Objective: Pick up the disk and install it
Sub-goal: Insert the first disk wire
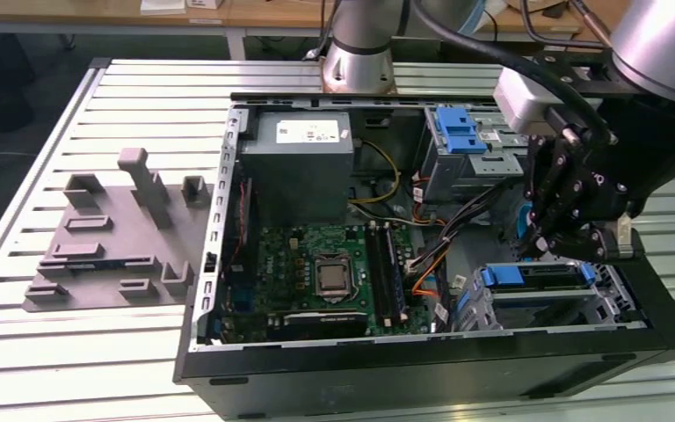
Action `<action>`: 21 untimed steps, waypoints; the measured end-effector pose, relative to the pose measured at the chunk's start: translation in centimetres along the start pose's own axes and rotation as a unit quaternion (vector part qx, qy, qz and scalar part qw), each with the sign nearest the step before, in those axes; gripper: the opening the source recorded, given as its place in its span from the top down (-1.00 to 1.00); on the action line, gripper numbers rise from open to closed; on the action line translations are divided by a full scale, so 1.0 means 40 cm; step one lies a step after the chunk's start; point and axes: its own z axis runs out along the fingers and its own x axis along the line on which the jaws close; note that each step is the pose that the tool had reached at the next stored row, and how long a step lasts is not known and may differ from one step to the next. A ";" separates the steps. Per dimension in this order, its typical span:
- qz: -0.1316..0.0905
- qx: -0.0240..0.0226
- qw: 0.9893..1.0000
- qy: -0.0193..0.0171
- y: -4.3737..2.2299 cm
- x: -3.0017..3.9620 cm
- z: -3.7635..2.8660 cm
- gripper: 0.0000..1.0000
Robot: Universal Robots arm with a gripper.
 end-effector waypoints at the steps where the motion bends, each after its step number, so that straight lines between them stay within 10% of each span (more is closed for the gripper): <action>1: 0.000 0.000 1.000 0.000 -0.006 0.000 0.000 0.79; 14: 0.000 0.000 1.000 0.000 -0.095 -0.005 0.007 0.79; 21: 0.000 0.000 1.000 0.000 -0.131 -0.042 0.012 0.79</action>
